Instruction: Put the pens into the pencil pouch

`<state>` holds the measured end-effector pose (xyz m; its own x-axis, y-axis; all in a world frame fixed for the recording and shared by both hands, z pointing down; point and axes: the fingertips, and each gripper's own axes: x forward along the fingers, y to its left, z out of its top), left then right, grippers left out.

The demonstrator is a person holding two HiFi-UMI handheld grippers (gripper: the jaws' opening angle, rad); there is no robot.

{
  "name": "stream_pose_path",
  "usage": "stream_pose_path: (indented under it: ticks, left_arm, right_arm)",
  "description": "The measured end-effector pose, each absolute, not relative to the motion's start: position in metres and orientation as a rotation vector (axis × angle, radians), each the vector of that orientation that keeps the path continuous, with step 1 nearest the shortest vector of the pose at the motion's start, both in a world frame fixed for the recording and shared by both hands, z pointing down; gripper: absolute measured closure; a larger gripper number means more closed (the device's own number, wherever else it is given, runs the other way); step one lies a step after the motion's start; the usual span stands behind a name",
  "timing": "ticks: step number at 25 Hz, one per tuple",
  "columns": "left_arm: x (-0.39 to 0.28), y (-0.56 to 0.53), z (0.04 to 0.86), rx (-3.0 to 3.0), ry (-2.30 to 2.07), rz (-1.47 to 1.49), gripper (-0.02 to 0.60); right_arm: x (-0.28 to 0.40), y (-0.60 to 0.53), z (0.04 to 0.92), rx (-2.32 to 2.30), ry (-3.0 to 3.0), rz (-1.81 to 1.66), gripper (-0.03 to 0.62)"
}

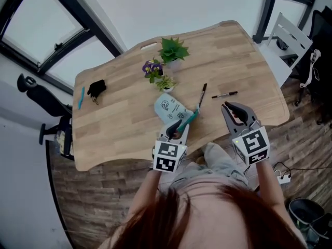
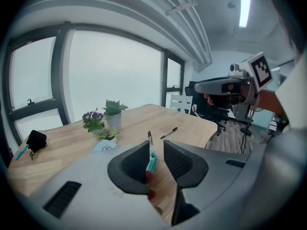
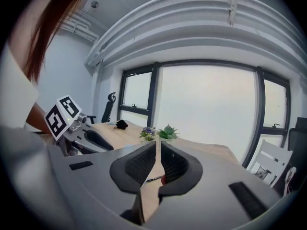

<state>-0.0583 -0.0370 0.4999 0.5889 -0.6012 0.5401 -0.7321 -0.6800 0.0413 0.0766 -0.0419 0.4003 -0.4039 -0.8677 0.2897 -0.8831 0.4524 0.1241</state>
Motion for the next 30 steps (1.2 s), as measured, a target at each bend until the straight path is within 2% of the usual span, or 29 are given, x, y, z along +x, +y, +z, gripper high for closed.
stream_pose_path:
  ticks: [12,30]
  left_arm:
    - [-0.050,-0.049,0.571,2.489,-0.972,1.148,0.430]
    - [-0.053,-0.061,0.641,2.318,-0.904,1.421,0.425]
  right_arm:
    - [0.089,-0.089,0.454,1.231,-2.318,0.080,0.546]
    - [0.108,-0.125,0.571,0.895,-2.129,0.125,0.514]
